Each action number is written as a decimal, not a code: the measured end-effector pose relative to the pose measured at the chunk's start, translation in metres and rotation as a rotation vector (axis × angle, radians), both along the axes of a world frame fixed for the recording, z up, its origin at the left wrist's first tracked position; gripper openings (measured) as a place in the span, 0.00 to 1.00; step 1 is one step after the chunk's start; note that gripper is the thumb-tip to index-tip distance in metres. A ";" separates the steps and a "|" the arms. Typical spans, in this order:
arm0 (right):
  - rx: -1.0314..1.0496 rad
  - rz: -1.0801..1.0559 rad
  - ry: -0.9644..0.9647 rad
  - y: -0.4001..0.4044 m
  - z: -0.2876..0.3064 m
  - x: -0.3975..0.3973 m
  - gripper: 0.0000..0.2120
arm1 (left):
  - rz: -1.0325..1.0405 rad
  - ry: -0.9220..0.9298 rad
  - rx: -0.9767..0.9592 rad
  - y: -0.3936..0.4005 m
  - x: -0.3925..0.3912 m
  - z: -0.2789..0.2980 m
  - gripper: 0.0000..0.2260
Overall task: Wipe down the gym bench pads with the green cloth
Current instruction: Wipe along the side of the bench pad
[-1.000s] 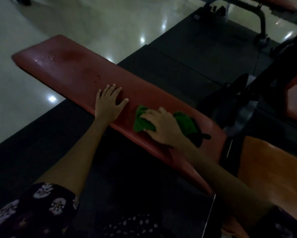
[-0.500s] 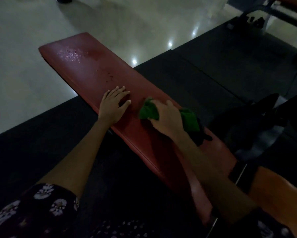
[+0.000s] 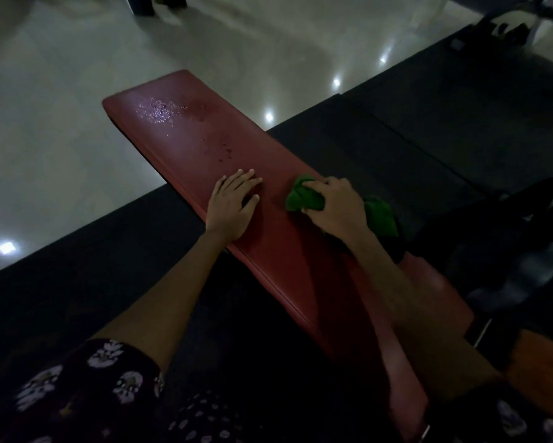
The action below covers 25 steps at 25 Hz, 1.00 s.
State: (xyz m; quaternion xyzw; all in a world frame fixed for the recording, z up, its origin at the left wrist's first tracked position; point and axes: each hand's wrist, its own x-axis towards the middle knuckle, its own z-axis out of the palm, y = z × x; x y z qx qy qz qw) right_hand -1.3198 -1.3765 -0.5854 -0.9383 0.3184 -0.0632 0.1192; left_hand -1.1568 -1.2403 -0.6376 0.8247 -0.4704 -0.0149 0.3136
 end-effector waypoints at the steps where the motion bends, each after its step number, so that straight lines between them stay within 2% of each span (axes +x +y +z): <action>1: 0.006 0.100 -0.017 0.016 -0.001 0.006 0.26 | 0.002 0.002 0.001 0.000 0.001 0.000 0.16; 4: 0.049 0.336 -0.037 0.033 -0.006 -0.026 0.25 | 0.006 0.029 -0.001 0.000 0.000 -0.001 0.16; 6: 0.056 0.251 -0.026 0.014 -0.001 -0.042 0.25 | -0.004 0.038 -0.003 0.001 0.000 0.000 0.17; 9: 0.015 -0.108 0.034 -0.008 0.002 -0.012 0.26 | -0.026 0.050 -0.003 0.003 0.001 0.002 0.18; 12: -0.020 -0.072 0.009 0.020 0.002 0.035 0.25 | -0.031 0.055 0.028 0.002 -0.001 0.005 0.20; 15: -0.003 0.078 -0.004 0.042 -0.003 0.023 0.24 | -0.150 0.089 0.110 0.003 0.011 0.012 0.20; 17: 0.040 0.011 -0.026 0.028 0.000 0.016 0.23 | -0.275 0.186 0.112 0.008 0.034 0.023 0.19; 18: 0.059 -0.089 -0.023 0.018 0.001 0.022 0.23 | -0.293 0.246 0.087 0.014 0.047 0.028 0.19; 19: 0.056 -0.190 -0.017 0.011 0.002 0.030 0.23 | -0.268 0.271 0.051 0.019 0.060 0.030 0.18; 21: 0.003 -0.280 0.000 0.014 -0.001 0.047 0.23 | -0.156 0.189 0.036 0.025 0.085 0.031 0.18; 25: 0.104 0.045 -0.005 0.048 -0.004 0.019 0.24 | 0.060 0.063 0.141 0.006 0.134 0.021 0.23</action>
